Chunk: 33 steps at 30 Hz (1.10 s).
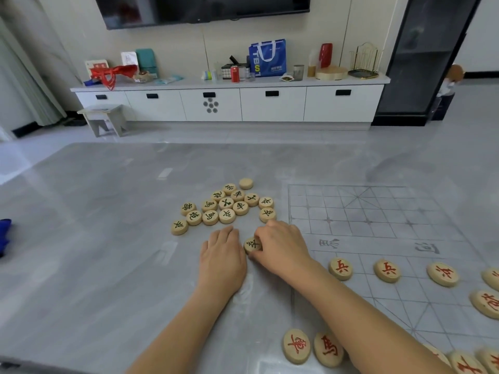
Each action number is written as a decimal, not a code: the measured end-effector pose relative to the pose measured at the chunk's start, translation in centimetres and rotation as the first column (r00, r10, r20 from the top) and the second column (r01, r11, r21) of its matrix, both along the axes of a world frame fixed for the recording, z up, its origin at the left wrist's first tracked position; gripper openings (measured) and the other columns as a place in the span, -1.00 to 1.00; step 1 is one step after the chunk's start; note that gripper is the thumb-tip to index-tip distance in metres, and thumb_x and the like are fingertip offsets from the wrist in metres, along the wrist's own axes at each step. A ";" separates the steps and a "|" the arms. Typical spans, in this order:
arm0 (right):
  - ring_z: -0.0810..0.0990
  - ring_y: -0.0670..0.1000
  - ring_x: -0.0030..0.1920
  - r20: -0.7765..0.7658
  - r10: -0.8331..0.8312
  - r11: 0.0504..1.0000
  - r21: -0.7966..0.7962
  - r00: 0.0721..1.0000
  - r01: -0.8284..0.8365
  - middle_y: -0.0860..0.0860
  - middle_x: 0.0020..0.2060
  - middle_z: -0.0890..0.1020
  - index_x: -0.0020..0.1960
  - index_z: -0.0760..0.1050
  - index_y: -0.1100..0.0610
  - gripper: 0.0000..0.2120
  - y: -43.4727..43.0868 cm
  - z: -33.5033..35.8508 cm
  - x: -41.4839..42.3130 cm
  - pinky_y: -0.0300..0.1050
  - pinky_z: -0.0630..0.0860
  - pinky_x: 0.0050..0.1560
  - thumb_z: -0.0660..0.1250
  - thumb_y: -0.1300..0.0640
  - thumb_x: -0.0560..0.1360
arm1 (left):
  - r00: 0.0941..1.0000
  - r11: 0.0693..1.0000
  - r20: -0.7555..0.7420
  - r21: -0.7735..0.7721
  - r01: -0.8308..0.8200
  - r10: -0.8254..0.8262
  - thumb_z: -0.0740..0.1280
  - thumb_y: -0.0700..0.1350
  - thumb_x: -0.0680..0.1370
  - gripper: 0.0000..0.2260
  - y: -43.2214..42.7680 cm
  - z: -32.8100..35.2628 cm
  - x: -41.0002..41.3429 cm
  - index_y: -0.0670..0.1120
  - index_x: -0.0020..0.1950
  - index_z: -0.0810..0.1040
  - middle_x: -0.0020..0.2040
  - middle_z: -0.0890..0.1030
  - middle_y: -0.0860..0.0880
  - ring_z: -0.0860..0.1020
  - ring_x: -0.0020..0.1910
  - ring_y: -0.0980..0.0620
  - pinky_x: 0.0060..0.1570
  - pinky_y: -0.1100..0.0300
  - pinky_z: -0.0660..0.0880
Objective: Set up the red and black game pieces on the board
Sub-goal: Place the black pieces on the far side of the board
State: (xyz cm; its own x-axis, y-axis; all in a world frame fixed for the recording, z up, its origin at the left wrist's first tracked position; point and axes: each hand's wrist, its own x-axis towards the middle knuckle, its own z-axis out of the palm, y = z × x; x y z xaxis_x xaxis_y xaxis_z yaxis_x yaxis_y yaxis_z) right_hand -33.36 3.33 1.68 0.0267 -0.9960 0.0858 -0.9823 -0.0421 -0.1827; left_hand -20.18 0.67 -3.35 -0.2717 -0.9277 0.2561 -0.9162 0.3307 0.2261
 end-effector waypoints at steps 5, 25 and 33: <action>0.52 0.04 0.08 0.298 -0.089 0.993 0.096 0.950 0.063 -0.01 0.06 0.54 0.19 0.50 0.04 -0.50 -3.1 1.2 -1.2 -0.05 0.44 0.07 0.40 -0.21 0.36 | 0.999 0.999 0.031 -0.040 -0.017 0.018 0.09 -0.03 0.46 -0.65 0.2 0.0 0.1 -0.09 0.06 0.61 0.09 0.62 -0.03 0.57 0.05 -0.06 -0.08 0.07 0.50; 0.53 0.10 -0.09 0.063 0.006 0.999 0.041 0.998 -0.009 0.02 -0.13 0.57 -0.11 0.53 0.07 -0.80 -19.8 -0.3 -2.5 -0.07 0.38 -0.17 0.14 0.10 0.54 | 0.999 0.999 0.022 -0.020 -0.037 0.038 0.10 -0.04 0.44 -0.65 0.0 -0.3 0.0 -0.05 0.12 0.56 0.10 0.59 0.02 0.55 0.07 0.00 -0.02 0.08 0.50; 0.58 -0.07 -0.32 0.972 -0.171 0.982 0.181 0.164 -0.046 0.11 -0.14 0.67 0.10 0.48 0.09 -0.72 -10.1 3.5 -5.4 -0.23 0.24 -0.39 0.00 0.09 0.66 | 0.998 0.999 0.040 -0.015 -0.050 0.050 0.03 0.00 0.48 -0.58 -0.3 -0.4 0.2 -0.07 0.17 0.55 0.17 0.57 -0.01 0.51 0.15 -0.05 0.06 0.03 0.45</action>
